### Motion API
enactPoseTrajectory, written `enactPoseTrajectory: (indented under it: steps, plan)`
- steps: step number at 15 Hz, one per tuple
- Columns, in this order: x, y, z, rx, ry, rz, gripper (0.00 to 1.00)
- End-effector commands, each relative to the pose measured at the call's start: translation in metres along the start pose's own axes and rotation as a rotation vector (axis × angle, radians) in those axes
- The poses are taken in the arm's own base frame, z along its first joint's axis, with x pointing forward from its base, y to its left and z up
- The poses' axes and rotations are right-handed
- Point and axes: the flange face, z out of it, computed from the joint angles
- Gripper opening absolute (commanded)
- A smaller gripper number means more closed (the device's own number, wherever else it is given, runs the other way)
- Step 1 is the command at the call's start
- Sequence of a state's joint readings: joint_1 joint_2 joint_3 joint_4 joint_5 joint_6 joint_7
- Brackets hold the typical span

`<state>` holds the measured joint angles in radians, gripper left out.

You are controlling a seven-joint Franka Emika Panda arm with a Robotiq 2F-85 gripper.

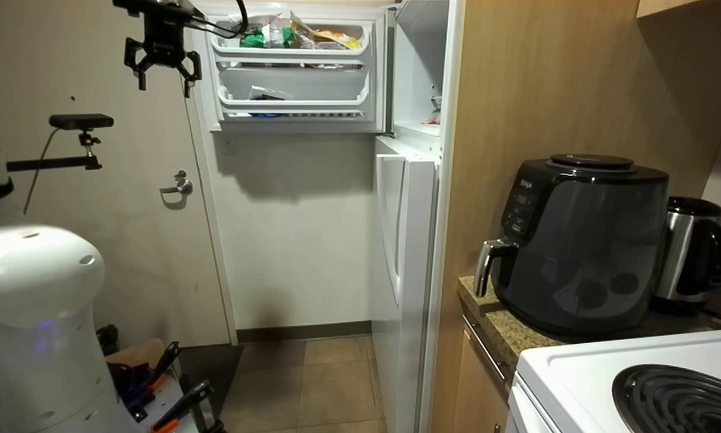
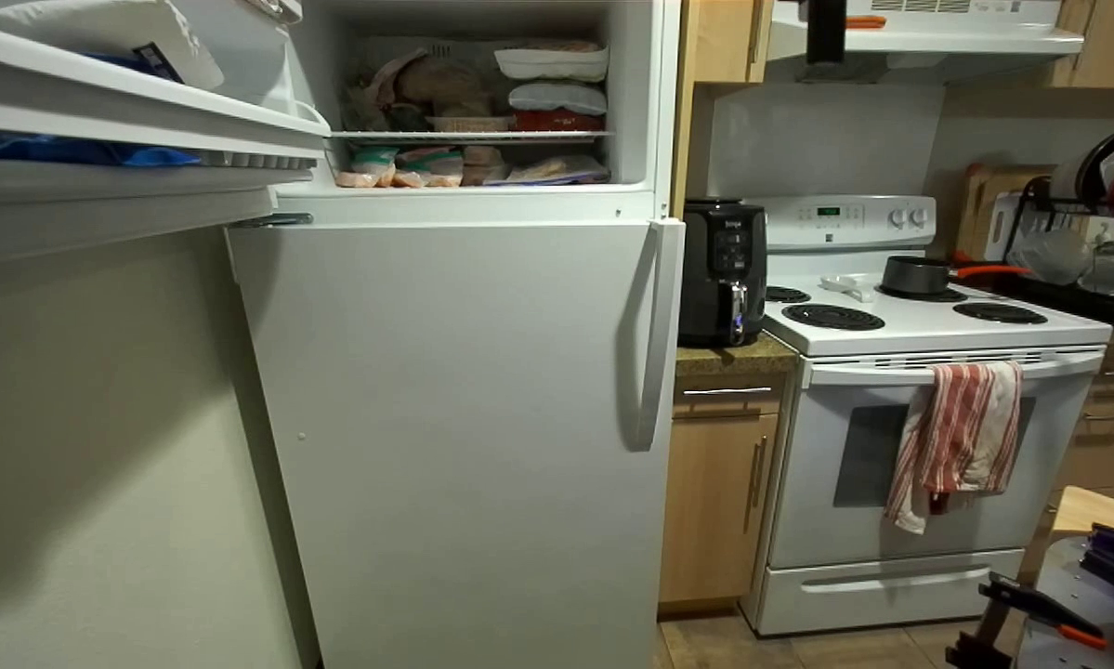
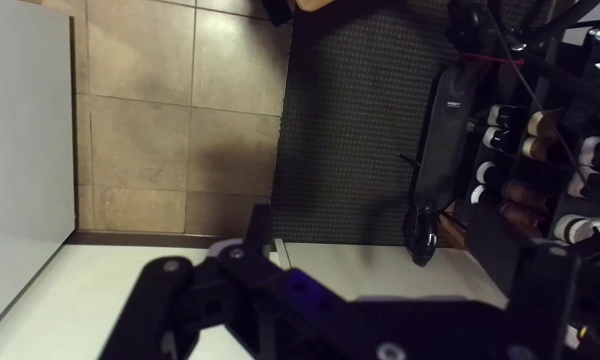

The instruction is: Open the fridge

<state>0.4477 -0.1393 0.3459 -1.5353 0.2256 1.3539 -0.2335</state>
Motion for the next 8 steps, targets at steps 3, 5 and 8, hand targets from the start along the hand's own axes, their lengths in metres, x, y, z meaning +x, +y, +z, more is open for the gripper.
enactPoseTrajectory:
  steps: [3,5,8]
  plan:
    - [0.009,0.016,0.030,-0.104,0.061,-0.034,1.00]
    - [0.016,0.023,0.040,-0.122,0.101,-0.021,1.00]
    - [0.023,0.037,0.045,-0.136,0.184,0.022,1.00]
